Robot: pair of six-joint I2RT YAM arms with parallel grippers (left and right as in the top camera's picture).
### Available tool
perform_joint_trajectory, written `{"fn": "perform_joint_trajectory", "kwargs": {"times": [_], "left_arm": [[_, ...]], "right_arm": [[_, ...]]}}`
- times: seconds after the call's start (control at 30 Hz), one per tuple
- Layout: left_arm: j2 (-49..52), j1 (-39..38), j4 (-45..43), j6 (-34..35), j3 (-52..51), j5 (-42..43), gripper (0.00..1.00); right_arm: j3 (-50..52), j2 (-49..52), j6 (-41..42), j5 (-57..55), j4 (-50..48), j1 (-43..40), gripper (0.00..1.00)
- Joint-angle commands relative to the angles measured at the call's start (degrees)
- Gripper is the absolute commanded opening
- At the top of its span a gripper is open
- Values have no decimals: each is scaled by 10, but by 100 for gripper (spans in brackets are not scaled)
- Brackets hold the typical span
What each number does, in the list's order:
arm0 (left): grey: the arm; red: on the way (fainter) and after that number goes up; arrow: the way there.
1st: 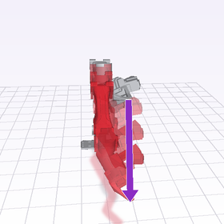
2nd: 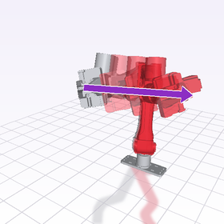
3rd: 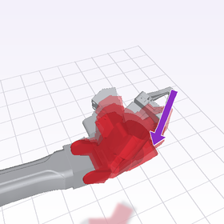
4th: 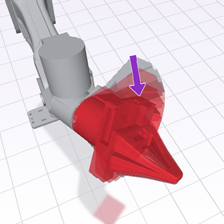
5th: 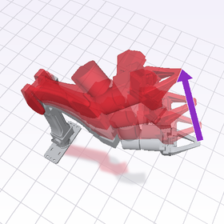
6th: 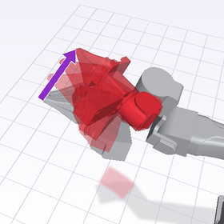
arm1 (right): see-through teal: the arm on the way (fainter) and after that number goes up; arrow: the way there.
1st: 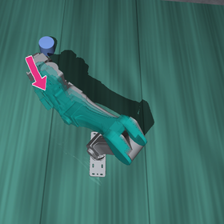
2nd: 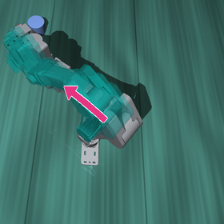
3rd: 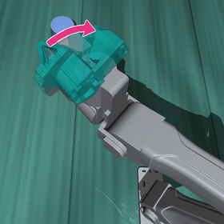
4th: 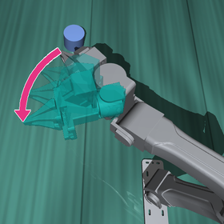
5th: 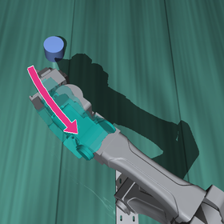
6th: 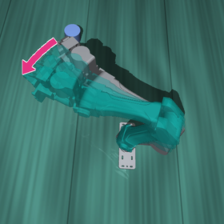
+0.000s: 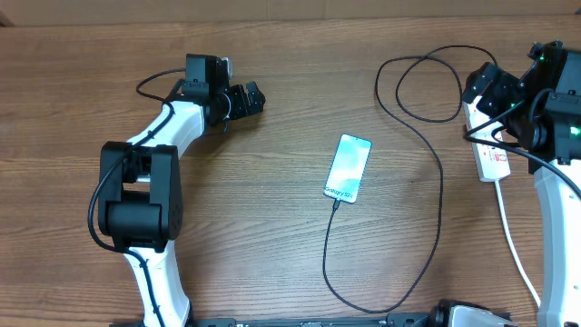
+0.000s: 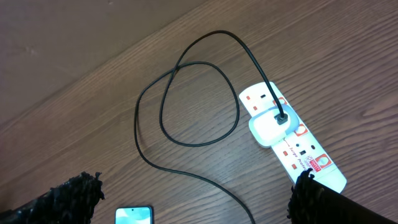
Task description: Plug charger to phone and switch on socket
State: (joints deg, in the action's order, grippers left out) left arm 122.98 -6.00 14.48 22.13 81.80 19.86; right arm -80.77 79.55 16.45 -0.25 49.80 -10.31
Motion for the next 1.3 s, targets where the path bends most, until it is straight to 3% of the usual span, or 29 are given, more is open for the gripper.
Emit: {"fn": "perform_joint_trajectory", "kwargs": {"times": [0.0, 1.27], "left_arm": [[14, 3, 13, -3, -14, -38, 99], [14, 3, 13, -3, -14, -38, 99]], "right_arm": [[-2, -18, -2, -3, 0, 3, 100], [-2, -38, -2, -3, 0, 3, 100]]}}
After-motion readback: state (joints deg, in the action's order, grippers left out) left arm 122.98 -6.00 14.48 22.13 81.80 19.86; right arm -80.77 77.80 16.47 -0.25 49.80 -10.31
